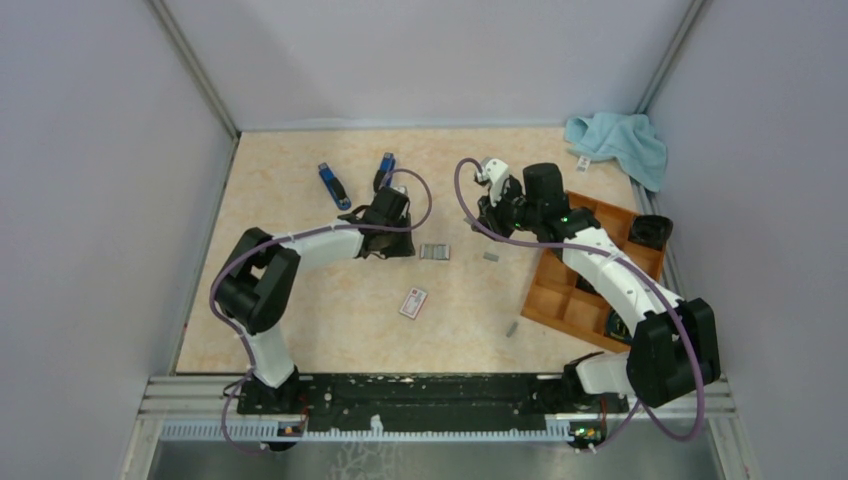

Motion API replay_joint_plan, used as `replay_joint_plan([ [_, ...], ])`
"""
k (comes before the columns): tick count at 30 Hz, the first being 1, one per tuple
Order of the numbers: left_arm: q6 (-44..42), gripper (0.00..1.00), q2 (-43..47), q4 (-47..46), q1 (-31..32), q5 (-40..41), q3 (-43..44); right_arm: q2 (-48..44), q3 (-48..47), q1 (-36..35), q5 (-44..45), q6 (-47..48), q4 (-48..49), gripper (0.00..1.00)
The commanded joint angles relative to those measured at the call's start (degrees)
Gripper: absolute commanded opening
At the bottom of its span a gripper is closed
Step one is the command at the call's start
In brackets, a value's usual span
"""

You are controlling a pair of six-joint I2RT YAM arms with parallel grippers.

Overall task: Unload the staples from the stapler
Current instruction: Adjust the staple box at the center of the board.

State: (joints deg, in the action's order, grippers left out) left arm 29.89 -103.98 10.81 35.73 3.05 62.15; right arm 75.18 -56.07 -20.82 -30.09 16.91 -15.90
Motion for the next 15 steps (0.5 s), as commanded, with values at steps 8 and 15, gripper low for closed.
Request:
replay_joint_plan([
  [8,0.1,0.29,-1.8,1.1,0.0,-4.9,1.8,-0.4,-2.8,0.2,-0.7,0.5,1.6,0.11],
  [15,0.4,0.28,-1.9,1.2,0.4,-5.7,1.5,-0.4,-2.9,0.2,-0.9,0.6,1.6,0.11],
])
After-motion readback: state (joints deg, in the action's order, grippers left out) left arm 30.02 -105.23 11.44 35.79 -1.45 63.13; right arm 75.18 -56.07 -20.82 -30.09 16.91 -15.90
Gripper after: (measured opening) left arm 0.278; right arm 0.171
